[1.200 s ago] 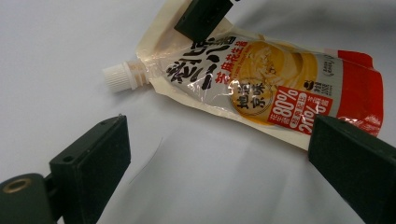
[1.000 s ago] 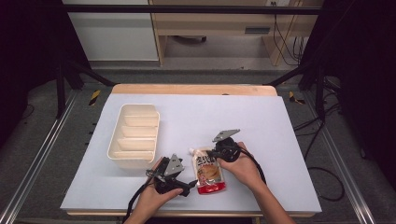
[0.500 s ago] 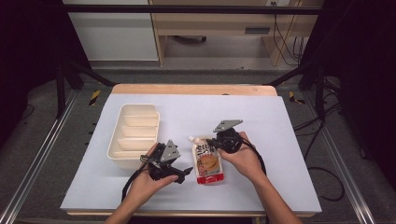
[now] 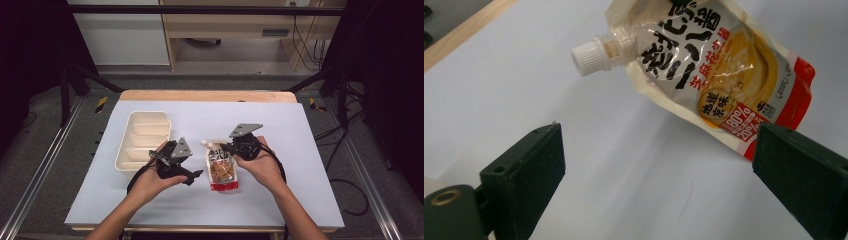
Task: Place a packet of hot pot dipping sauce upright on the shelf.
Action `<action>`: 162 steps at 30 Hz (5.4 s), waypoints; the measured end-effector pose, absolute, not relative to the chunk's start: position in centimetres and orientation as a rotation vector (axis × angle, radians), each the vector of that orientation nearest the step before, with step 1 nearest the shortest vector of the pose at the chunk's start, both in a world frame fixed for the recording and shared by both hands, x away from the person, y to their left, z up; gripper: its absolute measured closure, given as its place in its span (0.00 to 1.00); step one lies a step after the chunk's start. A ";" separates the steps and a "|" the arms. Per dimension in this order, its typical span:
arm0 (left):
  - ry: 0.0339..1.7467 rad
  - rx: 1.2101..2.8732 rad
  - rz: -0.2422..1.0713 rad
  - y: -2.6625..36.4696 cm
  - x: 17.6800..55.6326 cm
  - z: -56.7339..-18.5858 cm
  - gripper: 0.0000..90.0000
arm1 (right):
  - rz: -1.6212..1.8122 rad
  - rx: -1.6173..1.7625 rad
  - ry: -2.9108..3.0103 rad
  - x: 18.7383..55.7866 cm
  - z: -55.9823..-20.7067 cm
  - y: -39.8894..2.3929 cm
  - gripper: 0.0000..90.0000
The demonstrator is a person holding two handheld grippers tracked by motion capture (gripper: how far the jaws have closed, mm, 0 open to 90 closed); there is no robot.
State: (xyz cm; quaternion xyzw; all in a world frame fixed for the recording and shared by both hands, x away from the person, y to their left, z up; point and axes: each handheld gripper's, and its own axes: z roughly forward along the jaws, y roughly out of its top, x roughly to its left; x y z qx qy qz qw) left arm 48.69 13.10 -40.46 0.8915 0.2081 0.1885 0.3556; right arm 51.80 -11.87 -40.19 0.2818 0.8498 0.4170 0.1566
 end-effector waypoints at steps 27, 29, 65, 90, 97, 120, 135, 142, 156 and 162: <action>0.374 2.444 0.427 11.9 49.7 -36.3 0.08 | 1.370 0.584 2.392 46.8 -37.8 -11.8 1.00; 0.353 2.448 0.421 11.8 49.8 -36.2 0.08 | 1.385 0.564 2.394 46.5 -37.8 -11.8 1.00; 0.040 2.627 0.286 9.3 50.2 -34.3 0.33 | 1.475 0.419 2.389 44.1 -38.1 -12.4 1.00; -0.138 2.728 0.179 7.6 50.4 -33.5 0.63 | 1.478 0.407 2.401 44.3 -38.1 -12.5 1.00; -0.143 2.750 0.156 7.2 50.6 -33.5 0.75 | 1.479 0.405 2.405 44.4 -38.1 -12.4 1.00; -0.151 2.786 0.149 6.5 50.6 -33.5 0.83 | 1.487 0.424 2.405 44.6 -38.4 -12.7 1.00; -0.133 2.791 0.176 6.0 50.7 -33.5 0.84 | 1.507 0.517 2.385 44.5 -39.0 -14.9 0.59; -0.149 2.808 0.187 5.3 50.6 -33.3 0.84 | 1.383 0.674 2.300 43.7 -40.5 -16.9 0.14; -0.167 2.845 0.213 3.8 50.4 -32.8 0.85 | 1.354 0.881 2.188 43.4 -44.9 -19.8 0.09; -0.169 2.877 0.258 3.5 50.0 -31.6 0.85 | 1.337 0.926 2.195 43.5 -45.8 -20.2 0.09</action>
